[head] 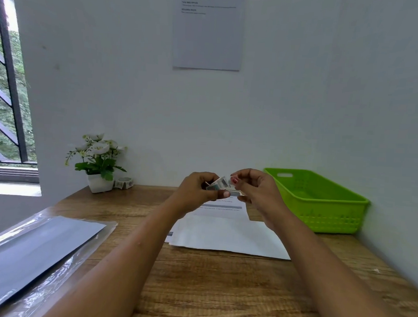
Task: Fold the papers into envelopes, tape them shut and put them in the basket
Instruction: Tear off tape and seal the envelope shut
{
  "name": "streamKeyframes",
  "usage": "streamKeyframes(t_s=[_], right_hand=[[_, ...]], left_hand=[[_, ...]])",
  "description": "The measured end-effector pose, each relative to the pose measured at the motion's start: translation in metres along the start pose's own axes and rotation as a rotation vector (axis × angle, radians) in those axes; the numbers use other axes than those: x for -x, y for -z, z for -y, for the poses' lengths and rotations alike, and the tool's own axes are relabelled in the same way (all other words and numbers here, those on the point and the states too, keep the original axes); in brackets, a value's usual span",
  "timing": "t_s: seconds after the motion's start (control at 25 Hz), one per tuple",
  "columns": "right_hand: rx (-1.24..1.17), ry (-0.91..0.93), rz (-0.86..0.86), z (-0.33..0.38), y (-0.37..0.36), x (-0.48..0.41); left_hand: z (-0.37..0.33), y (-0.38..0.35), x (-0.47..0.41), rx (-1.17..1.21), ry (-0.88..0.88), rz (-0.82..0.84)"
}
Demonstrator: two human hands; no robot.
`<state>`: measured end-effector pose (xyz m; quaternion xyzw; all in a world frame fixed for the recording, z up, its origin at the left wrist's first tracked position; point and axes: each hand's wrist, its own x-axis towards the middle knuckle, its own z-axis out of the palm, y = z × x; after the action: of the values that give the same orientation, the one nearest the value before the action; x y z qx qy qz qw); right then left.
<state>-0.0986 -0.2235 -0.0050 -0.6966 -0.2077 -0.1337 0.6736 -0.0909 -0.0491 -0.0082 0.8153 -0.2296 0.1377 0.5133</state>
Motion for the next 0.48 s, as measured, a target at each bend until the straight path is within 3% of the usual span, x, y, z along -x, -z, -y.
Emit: streamKeyframes(t_s=[0.48], right_hand=[[0.063,0.018,0.005,-0.005,0.001,0.000]], left_hand=[[-0.008,-0.014,0.004,0.045,-0.031,0.032]])
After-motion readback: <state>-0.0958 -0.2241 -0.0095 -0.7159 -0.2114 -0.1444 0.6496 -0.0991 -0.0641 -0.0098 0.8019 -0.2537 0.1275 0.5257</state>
